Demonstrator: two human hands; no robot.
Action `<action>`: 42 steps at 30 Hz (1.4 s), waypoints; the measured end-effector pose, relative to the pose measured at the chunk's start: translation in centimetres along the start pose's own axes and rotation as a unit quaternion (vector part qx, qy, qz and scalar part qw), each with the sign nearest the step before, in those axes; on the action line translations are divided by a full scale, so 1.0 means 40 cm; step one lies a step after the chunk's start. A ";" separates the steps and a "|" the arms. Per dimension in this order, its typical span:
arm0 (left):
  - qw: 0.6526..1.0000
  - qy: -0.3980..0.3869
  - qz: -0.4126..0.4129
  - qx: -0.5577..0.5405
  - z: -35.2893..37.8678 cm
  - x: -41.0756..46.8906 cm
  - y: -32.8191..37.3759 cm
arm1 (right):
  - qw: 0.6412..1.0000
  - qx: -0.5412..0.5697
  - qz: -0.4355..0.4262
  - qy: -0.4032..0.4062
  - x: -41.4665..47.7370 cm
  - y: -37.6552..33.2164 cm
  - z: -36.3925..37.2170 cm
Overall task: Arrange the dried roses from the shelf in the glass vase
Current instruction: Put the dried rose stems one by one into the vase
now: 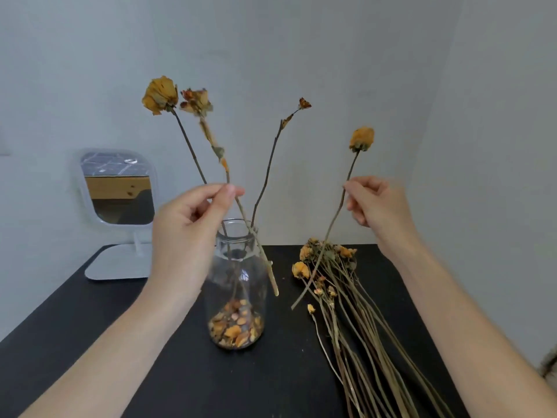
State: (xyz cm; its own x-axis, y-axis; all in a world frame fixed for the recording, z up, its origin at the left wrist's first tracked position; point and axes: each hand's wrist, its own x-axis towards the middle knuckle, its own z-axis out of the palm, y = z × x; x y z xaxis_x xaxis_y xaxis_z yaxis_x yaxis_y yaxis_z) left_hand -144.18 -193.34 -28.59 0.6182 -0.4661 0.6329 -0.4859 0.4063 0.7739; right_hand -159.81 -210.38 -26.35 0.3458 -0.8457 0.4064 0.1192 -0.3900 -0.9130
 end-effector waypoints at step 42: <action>0.943 -0.256 -0.197 0.076 -0.035 0.047 -0.242 | 0.986 0.121 -0.114 0.016 0.036 -0.118 0.155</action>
State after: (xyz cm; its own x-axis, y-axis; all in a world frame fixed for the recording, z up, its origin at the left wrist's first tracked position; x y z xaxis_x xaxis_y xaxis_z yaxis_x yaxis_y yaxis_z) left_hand -137.44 -197.05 -34.91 0.4089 -0.8916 0.1948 -0.3887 0.0230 0.9211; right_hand -154.09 -207.50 -21.68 0.2557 -0.7579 0.6002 0.4101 -0.4772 -0.7772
